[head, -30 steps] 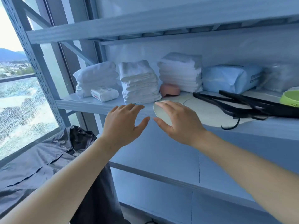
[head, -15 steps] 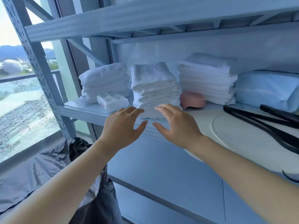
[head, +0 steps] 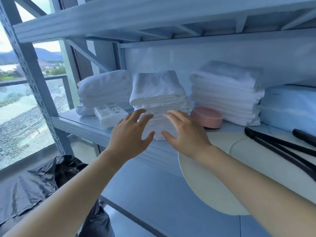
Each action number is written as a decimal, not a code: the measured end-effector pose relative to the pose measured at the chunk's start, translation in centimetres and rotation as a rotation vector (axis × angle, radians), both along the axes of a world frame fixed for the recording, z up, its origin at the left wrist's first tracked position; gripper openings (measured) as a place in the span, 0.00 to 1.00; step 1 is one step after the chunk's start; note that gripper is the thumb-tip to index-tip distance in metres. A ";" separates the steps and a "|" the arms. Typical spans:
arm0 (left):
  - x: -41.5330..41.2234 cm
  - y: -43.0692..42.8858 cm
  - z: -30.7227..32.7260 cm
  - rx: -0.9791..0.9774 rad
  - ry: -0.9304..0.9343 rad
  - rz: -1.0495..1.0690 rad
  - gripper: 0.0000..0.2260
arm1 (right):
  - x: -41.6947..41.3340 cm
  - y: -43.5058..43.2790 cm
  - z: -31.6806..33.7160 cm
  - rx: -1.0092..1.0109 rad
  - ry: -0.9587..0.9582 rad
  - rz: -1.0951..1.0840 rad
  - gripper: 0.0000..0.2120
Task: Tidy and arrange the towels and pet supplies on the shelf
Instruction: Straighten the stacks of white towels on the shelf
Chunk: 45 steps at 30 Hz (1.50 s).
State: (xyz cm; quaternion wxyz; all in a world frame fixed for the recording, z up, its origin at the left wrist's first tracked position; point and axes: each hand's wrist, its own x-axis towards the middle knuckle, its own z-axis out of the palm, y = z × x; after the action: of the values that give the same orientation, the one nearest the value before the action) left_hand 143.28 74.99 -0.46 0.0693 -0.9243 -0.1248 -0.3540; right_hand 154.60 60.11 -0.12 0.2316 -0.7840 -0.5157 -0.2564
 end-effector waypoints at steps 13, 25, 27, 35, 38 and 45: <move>-1.6 3.1 0.1 -0.054 -0.016 0.151 0.21 | -0.6 4.6 -0.2 0.052 -0.017 0.164 0.23; -4.5 11.2 1.8 -0.101 -0.044 0.247 0.20 | -2.9 14.5 1.4 0.007 0.001 0.290 0.24; -4.7 12.8 2.1 -0.101 -0.048 0.253 0.20 | -3.0 16.3 1.7 -0.002 0.004 0.294 0.24; -5.2 19.3 2.6 -0.072 -0.019 0.265 0.20 | -3.4 22.6 2.7 -0.030 0.012 0.294 0.26; -5.0 21.7 2.8 -0.058 -0.017 0.255 0.20 | -3.4 24.8 2.7 -0.016 0.015 0.274 0.25; -3.5 27.3 3.2 -0.044 -0.040 0.207 0.18 | -3.2 30.2 3.2 -0.075 0.011 0.193 0.26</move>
State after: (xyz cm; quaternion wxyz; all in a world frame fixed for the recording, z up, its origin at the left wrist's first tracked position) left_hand 139.74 102.24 2.77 0.0826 -0.9006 -0.2286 -0.3604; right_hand 151.43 90.30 3.10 0.2287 -0.7401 -0.5969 -0.2091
